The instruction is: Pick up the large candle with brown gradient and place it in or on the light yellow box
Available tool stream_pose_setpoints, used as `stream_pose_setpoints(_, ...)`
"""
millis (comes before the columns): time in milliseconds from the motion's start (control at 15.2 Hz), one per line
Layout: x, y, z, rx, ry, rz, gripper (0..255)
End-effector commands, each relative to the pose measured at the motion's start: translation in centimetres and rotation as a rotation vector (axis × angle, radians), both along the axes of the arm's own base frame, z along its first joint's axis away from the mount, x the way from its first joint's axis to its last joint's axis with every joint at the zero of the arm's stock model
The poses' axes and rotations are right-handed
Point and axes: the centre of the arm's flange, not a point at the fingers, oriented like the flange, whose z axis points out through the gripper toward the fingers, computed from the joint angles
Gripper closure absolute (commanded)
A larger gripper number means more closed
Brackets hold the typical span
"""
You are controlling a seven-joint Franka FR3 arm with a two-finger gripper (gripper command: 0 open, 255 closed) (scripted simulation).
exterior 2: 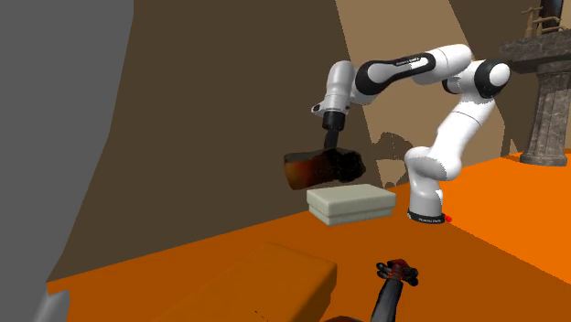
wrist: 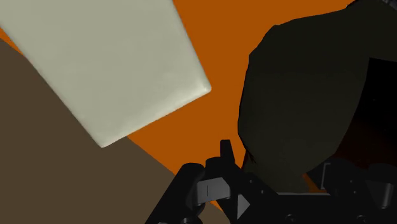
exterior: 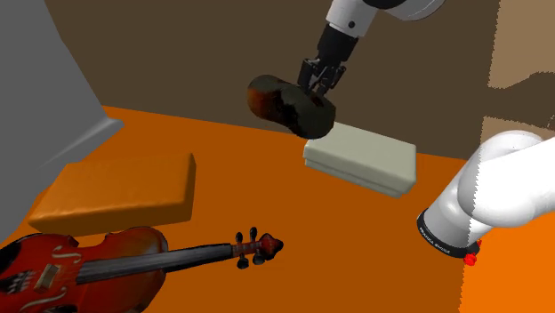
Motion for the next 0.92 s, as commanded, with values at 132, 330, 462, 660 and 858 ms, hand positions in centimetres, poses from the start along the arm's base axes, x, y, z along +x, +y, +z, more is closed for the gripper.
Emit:
stream_pose_setpoints(132,-3.0,-4.2,0.4,0.001,-0.002,0.001,255)
stream_pose_setpoints(330,-5.2,-7.4,0.5,0.001,-0.002,0.001,255)
stream_pose_setpoints(462,-6.7,-9.6,0.5,0.001,-0.002,0.001,255)
stream_pose_setpoints(660,-8.9,-12.9,0.6,0.001,-0.002,0.001,255)
stream_pose_setpoints(858,-11.2,-16.2,0.7,0.001,-0.002,0.001,255)
